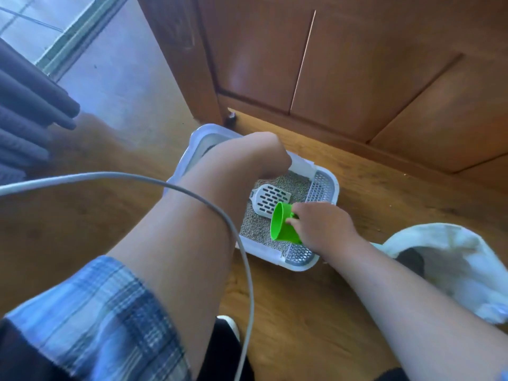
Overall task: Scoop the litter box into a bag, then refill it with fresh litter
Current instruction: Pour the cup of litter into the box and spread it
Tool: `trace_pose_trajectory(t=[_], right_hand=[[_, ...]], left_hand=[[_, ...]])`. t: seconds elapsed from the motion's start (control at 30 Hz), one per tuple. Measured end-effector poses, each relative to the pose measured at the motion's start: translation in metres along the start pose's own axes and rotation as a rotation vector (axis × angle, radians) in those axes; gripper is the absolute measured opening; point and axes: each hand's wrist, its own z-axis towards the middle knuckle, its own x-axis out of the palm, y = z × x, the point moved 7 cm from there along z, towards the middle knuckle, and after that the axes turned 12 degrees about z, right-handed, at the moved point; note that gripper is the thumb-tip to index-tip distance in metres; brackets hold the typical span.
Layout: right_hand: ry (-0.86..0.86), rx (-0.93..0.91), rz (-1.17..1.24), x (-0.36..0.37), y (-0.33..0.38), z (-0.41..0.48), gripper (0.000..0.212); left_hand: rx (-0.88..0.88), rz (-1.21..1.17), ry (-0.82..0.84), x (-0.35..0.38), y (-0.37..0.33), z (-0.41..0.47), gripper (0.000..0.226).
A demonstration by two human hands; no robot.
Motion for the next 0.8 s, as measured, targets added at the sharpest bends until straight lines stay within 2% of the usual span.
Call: trace_pose_trajectory(t=[0.03,0.07,0.1,0.13,0.2,0.37,0.5,0.8], right_hand=[[0.016,-0.017,-0.006,0.004,0.005,0.004,0.03],[0.028,-0.031,-0.027,0.008,0.01,0.009,0.031],[0.032,-0.045,-0.063,0.01,0.016,0.015,0.032],[0.027,-0.059,-0.097,0.011,0.023,0.021,0.033],[0.003,-0.075,-0.094,0.012,0.035,0.034,0.032],[0.024,-0.003,-0.078,0.009,0.037,0.052,0.027],[0.03,-0.036,-0.048,0.005,0.04,0.051,0.034],[0.091,-0.079,0.026,0.008,0.065,0.056,0.029]], left_hand=[[-0.098,-0.129,-0.068,-0.005,0.006,0.002,0.03],[-0.081,-0.007,0.007,0.0,0.005,0.004,0.031],[-0.029,0.108,-0.036,-0.005,0.003,0.006,0.032],[0.018,0.211,-0.002,-0.005,-0.002,0.005,0.032],[0.063,0.267,-0.005,-0.012,-0.006,0.004,0.033],[0.149,0.318,-0.066,-0.008,-0.01,0.014,0.031],[0.141,0.364,-0.071,0.002,0.008,0.016,0.027],[0.13,0.386,-0.061,0.01,0.019,0.015,0.019]])
